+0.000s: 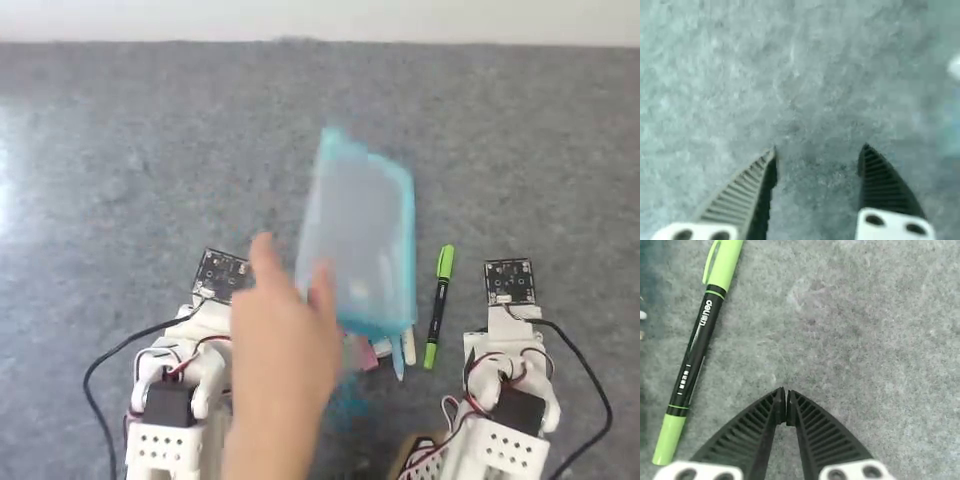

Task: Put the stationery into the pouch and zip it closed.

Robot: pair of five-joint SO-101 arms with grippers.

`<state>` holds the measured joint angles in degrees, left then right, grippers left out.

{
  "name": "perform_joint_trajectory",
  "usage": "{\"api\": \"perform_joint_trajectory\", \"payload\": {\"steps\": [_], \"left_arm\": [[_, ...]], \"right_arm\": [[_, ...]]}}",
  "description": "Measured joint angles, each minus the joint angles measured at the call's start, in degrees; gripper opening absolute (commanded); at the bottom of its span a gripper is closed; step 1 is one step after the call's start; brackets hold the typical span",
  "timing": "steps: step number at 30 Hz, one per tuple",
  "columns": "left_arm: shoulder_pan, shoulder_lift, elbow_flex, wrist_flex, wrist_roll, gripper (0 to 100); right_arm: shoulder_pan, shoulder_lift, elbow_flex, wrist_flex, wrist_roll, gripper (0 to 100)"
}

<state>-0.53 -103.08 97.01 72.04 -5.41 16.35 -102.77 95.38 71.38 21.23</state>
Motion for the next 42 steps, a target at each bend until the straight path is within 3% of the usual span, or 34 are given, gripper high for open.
{"api": "perform_joint_trajectory", "payload": {"steps": [32, 36, 42], "left_arm": [[0.0, 0.0, 0.0, 0.0, 0.0, 24], [0.1, 0.0, 0.0, 0.0, 0.0, 24], [0.1, 0.0, 0.0, 0.0, 0.0, 24]], "right_arm": [[-0.3, 0.0, 0.0, 0.5, -0.1, 0.9], [-6.3, 0.0, -0.4, -6.0, 2.8, 0.9], [-22.8, -0.5, -13.6, -3.0, 6.2, 4.7]]}}
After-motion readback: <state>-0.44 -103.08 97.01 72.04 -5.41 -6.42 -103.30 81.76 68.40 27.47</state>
